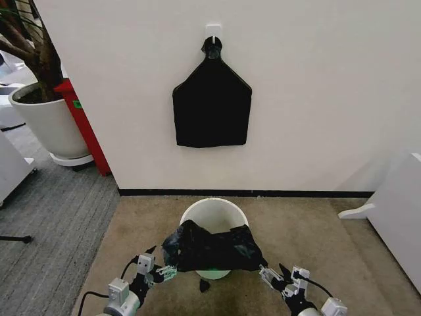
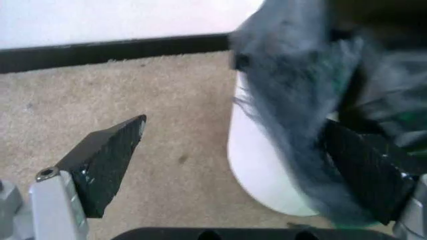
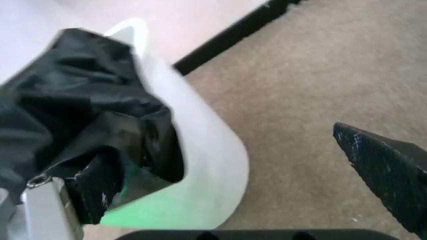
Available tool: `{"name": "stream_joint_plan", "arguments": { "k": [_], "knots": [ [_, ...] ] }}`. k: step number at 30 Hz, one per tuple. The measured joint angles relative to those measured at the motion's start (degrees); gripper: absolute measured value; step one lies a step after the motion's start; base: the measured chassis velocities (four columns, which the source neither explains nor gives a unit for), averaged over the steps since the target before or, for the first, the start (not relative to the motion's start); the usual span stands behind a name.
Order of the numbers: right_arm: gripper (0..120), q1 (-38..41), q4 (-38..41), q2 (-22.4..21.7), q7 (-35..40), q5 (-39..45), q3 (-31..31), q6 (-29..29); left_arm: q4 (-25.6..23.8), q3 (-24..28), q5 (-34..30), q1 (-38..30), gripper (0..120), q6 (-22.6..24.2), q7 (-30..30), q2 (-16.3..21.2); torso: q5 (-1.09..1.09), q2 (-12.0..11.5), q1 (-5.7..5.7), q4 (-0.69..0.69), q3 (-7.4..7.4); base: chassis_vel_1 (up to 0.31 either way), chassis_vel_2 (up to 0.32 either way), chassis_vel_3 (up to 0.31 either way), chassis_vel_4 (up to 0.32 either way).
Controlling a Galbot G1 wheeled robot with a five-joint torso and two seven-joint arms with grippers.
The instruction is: Place the garbage bag over the trash bin.
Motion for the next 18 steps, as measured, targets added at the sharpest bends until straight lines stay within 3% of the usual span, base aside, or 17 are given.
{"name": "stream_joint_plan", "arguments": {
  "k": [9,18],
  "knots": [
    [100,3.86,-5.05,2.54,0.31,3.19,0.22,-0.57,7.28,2.04,-1.4,-4.95,100,0.97,0.65,-2.59,0.0,0.0,0.0,0.0,0.0,0.0,0.0,0.0,0.0],
    [100,7.18,-6.32,4.36,0.94,3.22,-0.55,-1.57,8.21,2.03,-2.38,-6.05,100,1.64,0.88,-3.45,0.0,0.0,0.0,0.02,0.0,0.0,0.0,0.0,0.0]
  ]
}}
